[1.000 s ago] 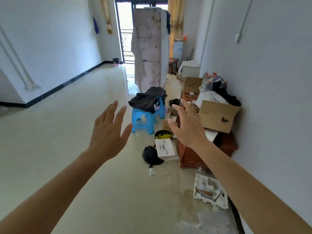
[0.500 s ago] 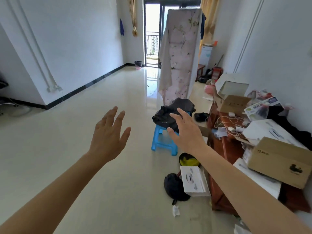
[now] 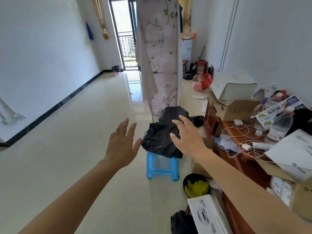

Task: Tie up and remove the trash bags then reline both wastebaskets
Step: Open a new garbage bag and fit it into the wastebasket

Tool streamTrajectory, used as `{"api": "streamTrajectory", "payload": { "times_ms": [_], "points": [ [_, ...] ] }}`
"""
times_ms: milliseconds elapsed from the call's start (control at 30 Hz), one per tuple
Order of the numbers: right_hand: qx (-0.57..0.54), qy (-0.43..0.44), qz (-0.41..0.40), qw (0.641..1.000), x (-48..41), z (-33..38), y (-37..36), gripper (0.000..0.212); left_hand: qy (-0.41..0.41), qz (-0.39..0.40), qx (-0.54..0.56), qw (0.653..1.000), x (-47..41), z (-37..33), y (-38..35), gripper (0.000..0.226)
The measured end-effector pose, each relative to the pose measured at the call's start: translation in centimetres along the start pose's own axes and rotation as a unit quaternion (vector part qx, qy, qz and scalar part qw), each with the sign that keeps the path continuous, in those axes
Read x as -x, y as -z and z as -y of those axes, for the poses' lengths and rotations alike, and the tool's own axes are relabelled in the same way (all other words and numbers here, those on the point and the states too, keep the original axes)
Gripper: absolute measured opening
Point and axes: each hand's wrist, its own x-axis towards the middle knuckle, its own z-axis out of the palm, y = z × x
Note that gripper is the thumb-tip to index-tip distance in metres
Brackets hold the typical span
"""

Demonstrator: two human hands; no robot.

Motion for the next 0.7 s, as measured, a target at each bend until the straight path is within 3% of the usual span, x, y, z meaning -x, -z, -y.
{"api": "streamTrajectory", "payload": {
  "times_ms": [333, 533, 700],
  "points": [
    [0.022, -0.035, 0.057, 0.998, -21.7, -5.4, -6.2, 0.057, -0.013, 0.040, 0.002, 0.999, -22.8, 6.8, -6.8, 0.067],
    [0.029, -0.145, 0.117, 0.982, -30.0, -12.3, -13.6, 0.059, -0.039, 0.096, 0.031, 0.994, -35.6, 10.8, -16.6, 0.067],
    [0.024, -0.256, 0.162, 0.953, -38.7, -17.0, -19.4, 0.055, -0.045, 0.206, 0.064, 0.975, -46.6, 13.6, -25.4, 0.065]
  ]
}}
